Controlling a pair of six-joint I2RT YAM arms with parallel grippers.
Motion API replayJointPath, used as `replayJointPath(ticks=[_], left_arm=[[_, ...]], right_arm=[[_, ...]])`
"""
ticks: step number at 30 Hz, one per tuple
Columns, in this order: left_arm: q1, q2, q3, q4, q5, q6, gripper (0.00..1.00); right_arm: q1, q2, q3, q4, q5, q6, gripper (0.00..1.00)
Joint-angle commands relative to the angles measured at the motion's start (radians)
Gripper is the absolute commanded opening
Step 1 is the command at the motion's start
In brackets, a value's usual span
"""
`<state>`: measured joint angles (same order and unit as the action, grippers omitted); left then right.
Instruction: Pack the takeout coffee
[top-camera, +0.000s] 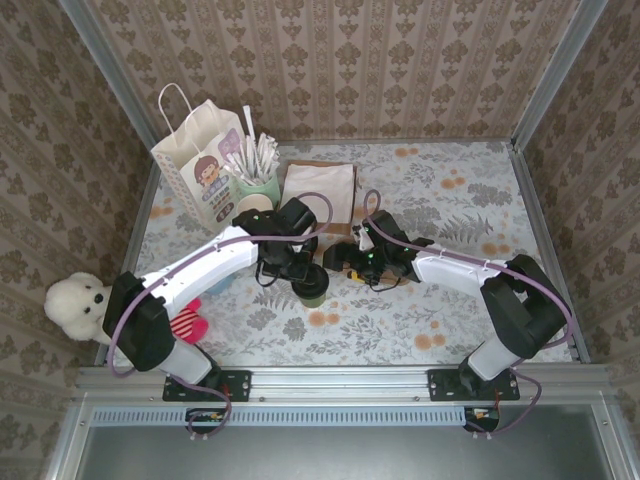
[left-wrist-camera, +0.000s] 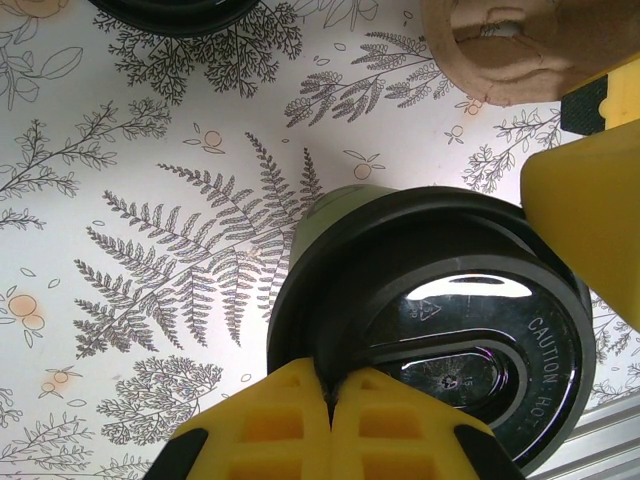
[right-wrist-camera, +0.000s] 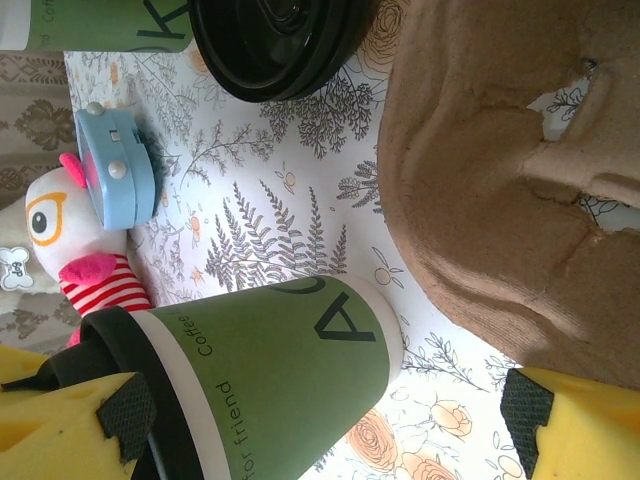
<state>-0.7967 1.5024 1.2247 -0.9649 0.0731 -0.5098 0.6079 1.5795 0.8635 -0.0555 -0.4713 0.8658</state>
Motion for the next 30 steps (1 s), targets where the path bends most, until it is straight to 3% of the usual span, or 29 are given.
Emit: replayJointPath(ticks=[1, 11, 20, 30], left_arm=[[-0.009, 0.015, -0.028, -0.013, -0.039, -0.021, 0.00], [-0.002, -0.008, -0.013, -0.026, -0.094, -0.078, 0.00], [-0.002, 0.000, -0.010, -0.020, -0.120, -0.131, 0.00], [-0.001, 0.013, -0.008, 0.012, -0.095, -0.144, 0.00]], right_arm=[[0.036, 0.030, 0.006, -0.067, -0.014, -0.039, 0.94], [0.036, -0.046, 0.069, -0.077, 0.012, -0.111, 0.97], [0.037, -0.081, 0.012, 0.001, 0.026, -0.134, 1.00], [0.101, -0.140, -0.054, 0.056, 0.061, -0.384, 1.00]])
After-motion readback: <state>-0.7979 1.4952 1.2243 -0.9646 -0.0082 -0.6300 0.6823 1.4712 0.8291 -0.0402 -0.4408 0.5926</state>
